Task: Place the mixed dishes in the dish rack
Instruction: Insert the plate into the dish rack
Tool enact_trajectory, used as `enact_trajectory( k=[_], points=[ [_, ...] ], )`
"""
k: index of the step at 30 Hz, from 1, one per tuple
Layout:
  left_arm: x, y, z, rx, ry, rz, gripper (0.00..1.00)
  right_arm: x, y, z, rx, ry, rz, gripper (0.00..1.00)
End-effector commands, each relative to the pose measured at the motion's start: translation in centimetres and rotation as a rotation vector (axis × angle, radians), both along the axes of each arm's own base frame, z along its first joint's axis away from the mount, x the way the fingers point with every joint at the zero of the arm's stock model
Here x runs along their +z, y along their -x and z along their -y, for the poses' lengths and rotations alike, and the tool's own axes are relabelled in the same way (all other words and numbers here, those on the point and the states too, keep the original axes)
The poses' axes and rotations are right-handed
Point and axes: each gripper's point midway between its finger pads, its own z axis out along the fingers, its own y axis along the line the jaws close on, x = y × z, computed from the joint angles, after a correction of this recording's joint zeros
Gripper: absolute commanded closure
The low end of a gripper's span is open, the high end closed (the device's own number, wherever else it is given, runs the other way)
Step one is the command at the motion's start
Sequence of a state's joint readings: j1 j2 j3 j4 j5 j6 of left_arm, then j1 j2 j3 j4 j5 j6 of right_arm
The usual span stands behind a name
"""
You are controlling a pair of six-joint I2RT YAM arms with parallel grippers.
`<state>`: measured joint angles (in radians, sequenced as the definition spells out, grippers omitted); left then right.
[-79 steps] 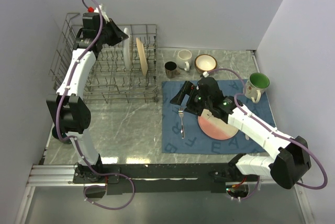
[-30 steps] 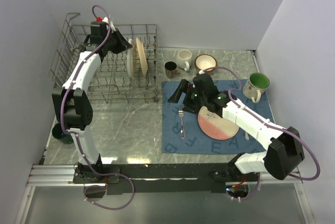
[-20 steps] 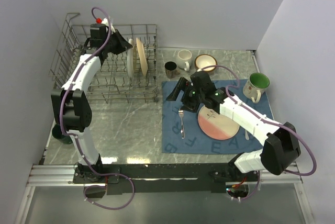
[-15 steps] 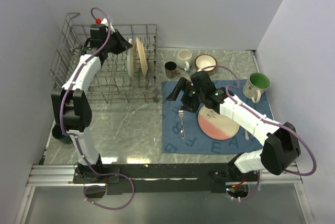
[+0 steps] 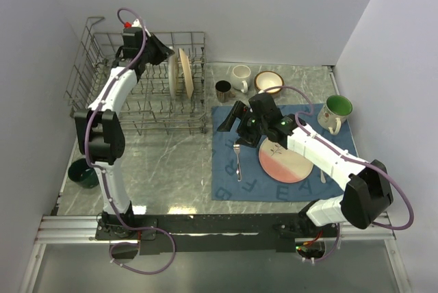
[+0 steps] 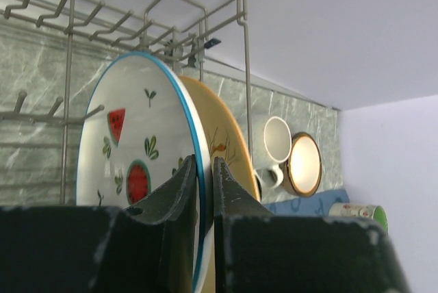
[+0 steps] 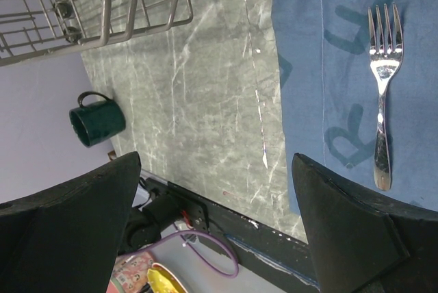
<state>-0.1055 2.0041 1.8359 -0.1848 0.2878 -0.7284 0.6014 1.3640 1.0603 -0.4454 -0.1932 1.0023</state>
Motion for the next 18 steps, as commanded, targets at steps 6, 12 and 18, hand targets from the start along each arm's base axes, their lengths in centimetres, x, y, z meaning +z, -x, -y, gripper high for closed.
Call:
enact_trajectory(
  k=[6, 12, 18],
  points=[
    [1.9, -0.1, 3.2, -0.054, 0.040, 0.062, 0.97, 1.9, -0.6, 0.0, -0.010, -0.030, 0.043, 0.00],
    [1.9, 1.6, 3.5, -0.085, 0.046, 0.076, 0.44, 1.8, -0.5, -0.1, -0.009, -0.038, 0.042, 0.00],
    [1.4, 2.3, 3.5, -0.092, 0.034, 0.071, 0.28, 2.0, -0.4, 0.0, -0.010, -0.048, 0.049, 0.00]
  ],
)
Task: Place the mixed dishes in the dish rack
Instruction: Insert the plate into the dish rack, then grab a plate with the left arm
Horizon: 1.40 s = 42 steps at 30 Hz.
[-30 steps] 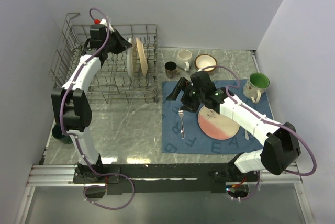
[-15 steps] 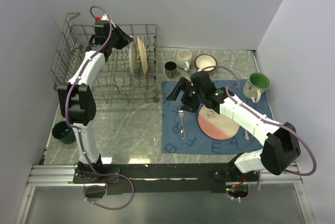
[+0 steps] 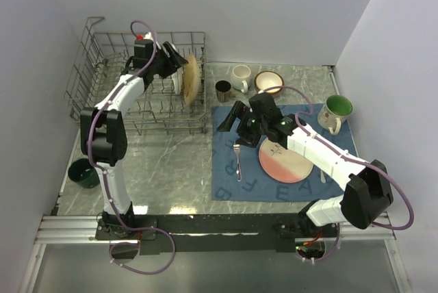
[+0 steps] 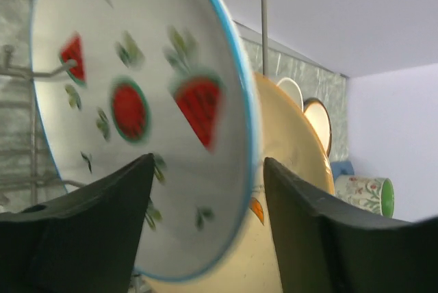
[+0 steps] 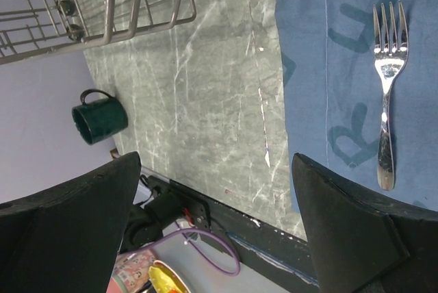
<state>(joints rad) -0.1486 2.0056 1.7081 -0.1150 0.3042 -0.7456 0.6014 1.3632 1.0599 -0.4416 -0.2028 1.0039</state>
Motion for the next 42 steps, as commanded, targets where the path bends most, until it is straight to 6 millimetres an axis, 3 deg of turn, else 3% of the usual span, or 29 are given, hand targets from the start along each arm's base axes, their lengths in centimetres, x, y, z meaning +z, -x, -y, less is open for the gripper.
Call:
enact_trajectory(
  k=[1, 10, 19, 23, 26, 32, 36, 42],
  points=[
    [5.9, 0.8, 0.7, -0.037, 0.020, 0.140, 0.26, 2.0, -0.4, 0.1, -0.014, -0.039, 0.054, 0.00],
    [9.3, 1.4, 0.0, -0.016, -0.002, 0.200, 0.16, 2.3, -0.2, 0.7, -0.024, -0.028, 0.071, 0.00],
    [9.6, 2.2, -0.3, -0.018, -0.036, 0.198, 0.19, 2.2, -0.3, 1.0, -0.022, -0.006, 0.083, 0.00],
    [11.8, 4.0, 0.1, -0.080, -0.058, 0.244, 0.18, 2.2, -0.4, 1.2, -0.022, 0.011, 0.091, 0.00],
    [12.4, 6.2, 1.3, -0.166, -0.108, 0.250, 0.19, 2.2, -0.4, 1.3, -0.024, 0.015, 0.096, 0.00],
    [11.2, 9.6, 3.4, -0.250, -0.173, 0.203, 0.20, 1.7, -0.3, 1.0, -0.009, 0.008, 0.088, 0.00],
    [8.7, 11.7, 5.0, -0.321, -0.225, 0.162, 0.22, 1.5, -0.1, 1.1, -0.007, 0.010, 0.090, 0.00],
    [5.8, 12.4, 6.0, -0.341, -0.280, 0.088, 0.27, 1.4, 0.4, 1.6, -0.007, 0.011, 0.097, 0.00]
  ],
)
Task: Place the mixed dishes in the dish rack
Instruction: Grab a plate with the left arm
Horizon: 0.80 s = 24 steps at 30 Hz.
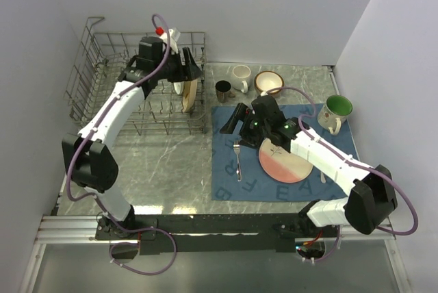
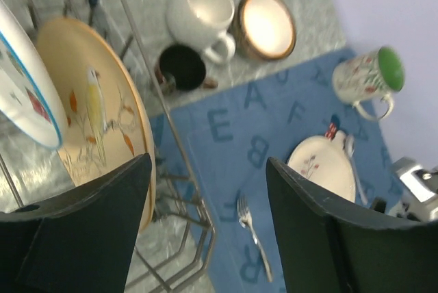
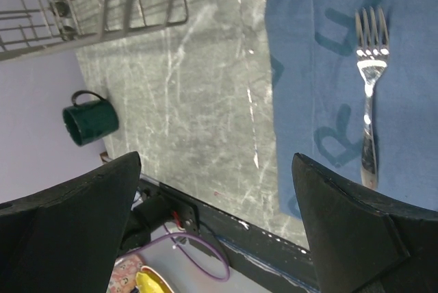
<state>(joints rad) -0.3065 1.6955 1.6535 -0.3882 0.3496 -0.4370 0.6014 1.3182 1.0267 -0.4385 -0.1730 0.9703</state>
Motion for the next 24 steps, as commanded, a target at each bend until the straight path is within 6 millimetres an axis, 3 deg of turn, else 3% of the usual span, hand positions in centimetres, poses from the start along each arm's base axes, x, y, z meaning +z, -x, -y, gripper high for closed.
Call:
enact_trajectory(
  k=[1, 13, 17, 20, 24],
  points=[
    [-2.3, 0.8, 0.3, -0.010, -0.073, -0.048, 0.27, 1.6, 0.1, 0.7, -0.009, -0.020, 0.064, 0.00],
    [-5.9, 0.1, -0.1, 0.078, -0.182, -0.114, 0.29, 1.3, 0.7, 1.2, -0.015, -0.016, 0.063, 0.00],
    [-7.2, -0.1, -0.1, 0.085, -0.206, -0.144, 0.44, 1.0, 0.8, 1.3, -0.016, -0.013, 0.052, 0.00],
    [-6.9, -0.3, 0.0, 0.086, -0.207, -0.139, 0.61, 0.7, 0.8, 1.4, -0.015, -0.006, 0.051, 0.00],
    [-6.1, -0.7, 0.3, 0.076, -0.198, -0.119, 0.63, 0.8, 0.6, 1.3, -0.012, -0.007, 0.061, 0.00]
  ],
)
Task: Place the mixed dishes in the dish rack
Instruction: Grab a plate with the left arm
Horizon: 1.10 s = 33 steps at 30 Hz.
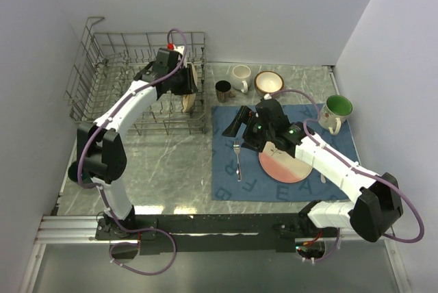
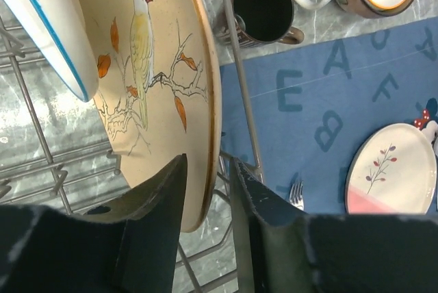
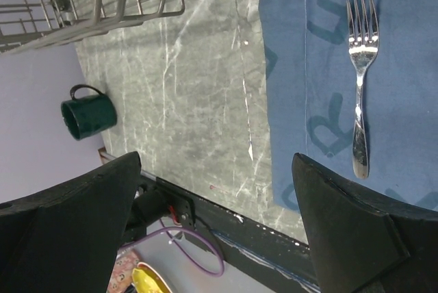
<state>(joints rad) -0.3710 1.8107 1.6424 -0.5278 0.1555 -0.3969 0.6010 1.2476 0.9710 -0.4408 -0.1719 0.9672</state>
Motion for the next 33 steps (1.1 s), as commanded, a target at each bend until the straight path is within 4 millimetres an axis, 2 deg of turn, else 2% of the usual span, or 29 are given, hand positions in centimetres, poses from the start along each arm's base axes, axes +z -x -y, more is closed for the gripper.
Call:
enact_trajectory(
  k=[1, 5, 6, 10, 13, 15, 16, 17, 18, 19, 21, 22, 24, 25, 27, 28, 33],
  points=[
    [3.1, -0.9, 0.6, -0.015, 0.015, 0.077, 0.65, 0.8, -0.7, 0.4, -0.004, -0.001, 0.057, 0.00],
    [3.7, -1.5, 0.7, -0.004, 0.013, 0.091, 0.87, 1.1, -1.2, 0.4, 0.013, 0.017, 0.084, 0.00],
    [3.7, -1.6, 0.6, 0.005, 0.011, 0.087, 0.99, 1.2, -1.3, 0.4, 0.014, 0.016, 0.090, 0.00],
    [4.8, -2.3, 0.8, 0.017, 0.020, 0.100, 0.99, 2.0, -1.7, 0.6, 0.021, 0.030, 0.118, 0.00],
    [6.5, -3.1, 0.7, 0.033, 0.028, 0.147, 0.99, 2.3, -2.7, 0.9, 0.000, 0.062, 0.136, 0.00],
    [8.5, -3.7, 0.6, 0.040, 0.037, 0.193, 0.99, 2.2, -3.6, 1.0, -0.017, 0.086, 0.130, 0.00],
    [9.2, -3.8, 0.7, 0.035, 0.046, 0.206, 0.99, 3.3, -4.4, 0.9, -0.029, 0.082, 0.150, 0.00],
    [11.1, -4.3, 0.9, 0.034, 0.063, 0.245, 0.99, 3.4, -4.8, 1.0, -0.035, 0.090, 0.146, 0.00],
    [11.7, -4.5, 1.0, 0.026, 0.068, 0.259, 0.99, 3.1, -5.4, 0.9, -0.040, 0.102, 0.133, 0.00],
    [12.5, -4.6, 1.2, 0.021, 0.077, 0.274, 0.99, 4.5, -6.5, 0.7, -0.055, 0.095, 0.156, 0.00],
    [14.3, -5.0, 1.2, 0.023, 0.108, 0.303, 0.99, 4.0, -7.6, 0.6, -0.067, 0.110, 0.108, 0.00],
    [14.9, -5.1, 1.3, 0.016, 0.122, 0.312, 0.99, 5.8, -8.4, 0.4, -0.077, 0.092, 0.120, 0.00],
    [16.4, -5.3, 1.4, 0.018, 0.160, 0.333, 0.99, 5.2, -8.8, 0.5, -0.084, 0.126, 0.067, 0.00],
    [16.4, -5.4, 1.4, 0.015, 0.173, 0.329, 0.99, 6.8, -9.3, 0.3, -0.091, 0.111, 0.081, 0.00],
    [16.5, -5.9, 1.0, 0.029, 0.207, 0.309, 0.99, 6.5, -9.5, 0.5, -0.093, 0.136, 0.049, 0.00],
    [16.5, -6.1, 0.8, 0.032, 0.216, 0.307, 0.99, 7.4, -9.8, 0.6, -0.103, 0.131, 0.059, 0.00],
    [16.4, -7.1, -0.6, 0.052, 0.247, 0.318, 0.99, 8.2, -10.5, 1.8, -0.130, 0.147, 0.069, 0.00]
  ],
)
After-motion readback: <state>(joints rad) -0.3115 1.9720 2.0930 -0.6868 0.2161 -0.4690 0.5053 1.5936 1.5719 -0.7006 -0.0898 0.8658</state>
